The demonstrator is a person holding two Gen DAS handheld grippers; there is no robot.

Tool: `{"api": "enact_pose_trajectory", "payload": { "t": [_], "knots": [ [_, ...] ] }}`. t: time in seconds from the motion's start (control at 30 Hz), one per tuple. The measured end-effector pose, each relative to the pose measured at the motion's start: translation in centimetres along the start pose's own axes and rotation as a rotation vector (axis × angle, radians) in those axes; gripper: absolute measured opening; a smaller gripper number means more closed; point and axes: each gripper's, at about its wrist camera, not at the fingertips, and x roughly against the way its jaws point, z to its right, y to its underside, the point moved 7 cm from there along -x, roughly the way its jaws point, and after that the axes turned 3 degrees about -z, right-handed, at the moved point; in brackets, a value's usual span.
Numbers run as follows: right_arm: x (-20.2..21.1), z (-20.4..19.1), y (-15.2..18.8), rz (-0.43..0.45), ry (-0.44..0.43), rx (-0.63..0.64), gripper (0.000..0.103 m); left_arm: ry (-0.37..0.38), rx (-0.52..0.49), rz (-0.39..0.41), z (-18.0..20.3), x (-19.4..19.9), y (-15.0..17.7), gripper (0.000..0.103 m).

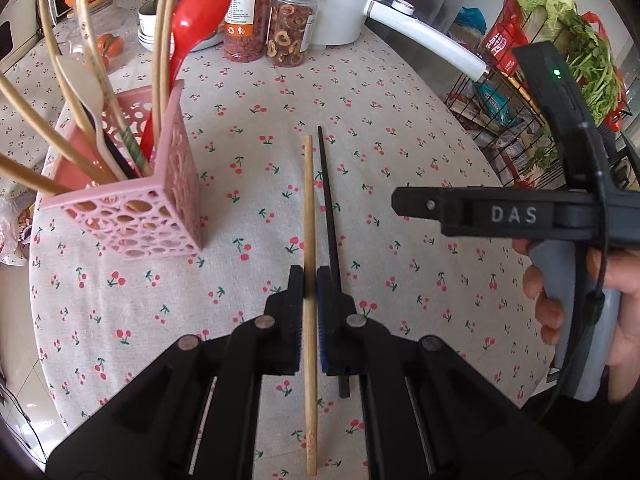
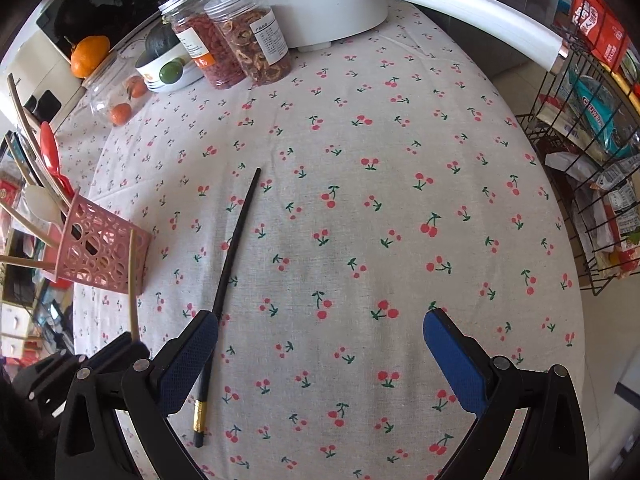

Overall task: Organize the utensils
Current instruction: 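Lift the wooden chopstick with the left gripper while the right gripper grasps the black gold-tipped chopstick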

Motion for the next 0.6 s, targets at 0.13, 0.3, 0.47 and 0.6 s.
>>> {"api": "enact_pose_trajectory", "payload": {
  "t": [0.13, 0.3, 0.47, 0.6],
  "knots": [
    [-0.9, -1.7, -0.6, 0.016, -0.007, 0.027, 0.103, 0.023, 0.005, 0.032, -0.6, 1.3, 0.8, 0.007],
    [-2.0, -3.5, -1.3, 0.033, -0.043, 0.039, 0.102, 0.051, 0.001, 0.066, -0.8, 2.2, 0.9, 0.007],
    [-3.3, -4.8, -2.0, 0.046, -0.039, 0.062, 0.088, 0.066, 0.001, 0.074, -1.5, 3.0, 1.6, 0.007],
    [-4.5, -4.9, -2.5, 0.073, 0.013, 0.091, 0.071, 0.075, 0.015, 0.078, -2.1, 3.3, 1.7, 0.007]
  ]
}}
